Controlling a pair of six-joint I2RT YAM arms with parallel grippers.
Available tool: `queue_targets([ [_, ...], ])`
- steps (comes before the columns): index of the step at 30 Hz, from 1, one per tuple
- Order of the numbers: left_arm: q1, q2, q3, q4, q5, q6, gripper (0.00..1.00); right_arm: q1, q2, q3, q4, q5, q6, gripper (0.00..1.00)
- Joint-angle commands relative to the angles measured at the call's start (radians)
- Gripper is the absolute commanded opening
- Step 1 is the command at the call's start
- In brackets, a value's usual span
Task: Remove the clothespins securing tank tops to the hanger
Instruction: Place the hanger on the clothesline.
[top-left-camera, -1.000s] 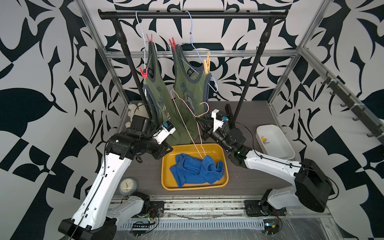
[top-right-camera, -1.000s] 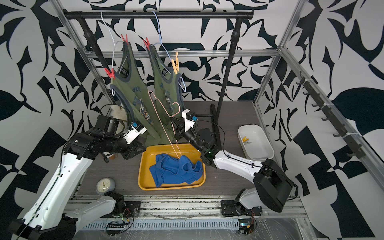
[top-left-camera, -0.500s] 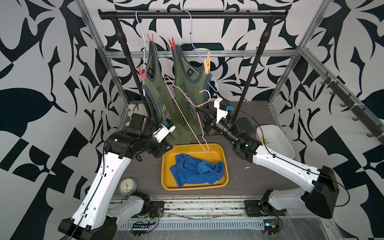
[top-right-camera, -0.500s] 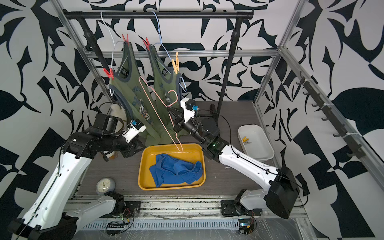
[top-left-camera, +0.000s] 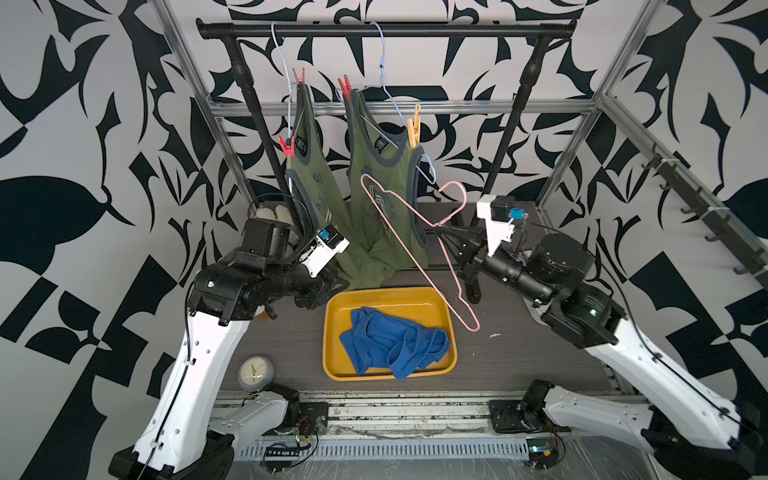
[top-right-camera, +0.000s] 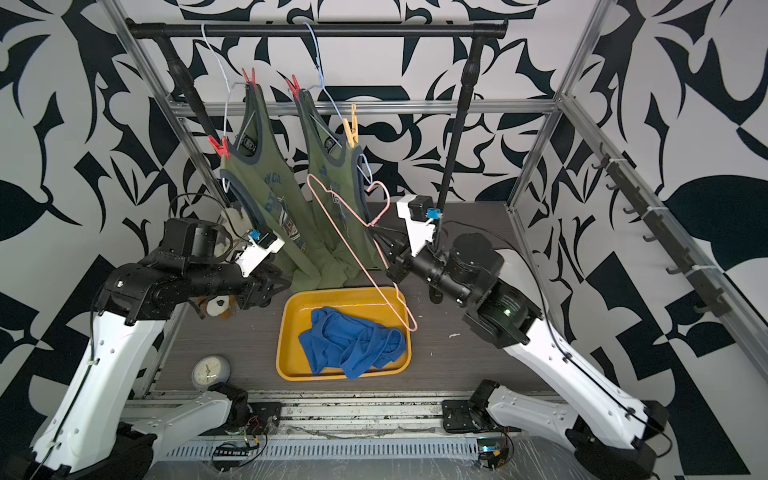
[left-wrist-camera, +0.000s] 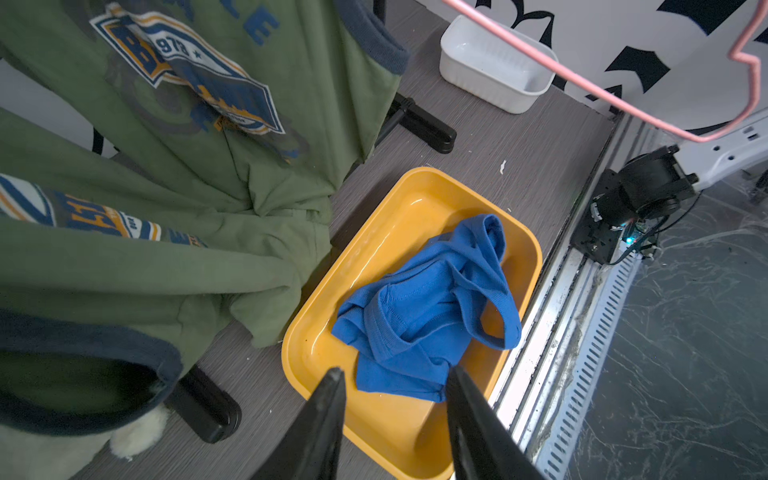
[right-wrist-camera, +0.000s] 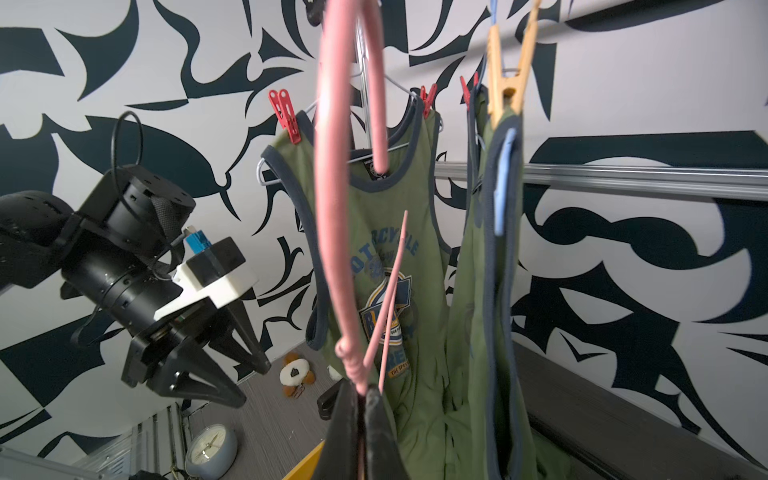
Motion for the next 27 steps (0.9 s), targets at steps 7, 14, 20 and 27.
queue_targets([
  [7, 0.002, 0.02, 0.111, 0.001, 0.072, -0.068, 0.46, 0.005, -0.1, 0.09, -0.444, 0.134, 0.072, 0.0],
  [14, 0.003, 0.029, 0.125, 0.028, 0.018, -0.113, 0.48, 0.005, -0.044, 0.23, -0.672, 0.369, 0.096, 0.0],
  [20, 0.002, 0.04, 0.139, 0.05, -0.027, -0.139, 0.5, 0.005, 0.057, 0.384, -0.72, 0.47, 0.062, 0.0],
  [27, 0.002, 0.031, 0.126, 0.063, -0.029, -0.132, 0.51, 0.005, 0.112, 0.489, -0.655, 0.461, -0.025, 0.0],
])
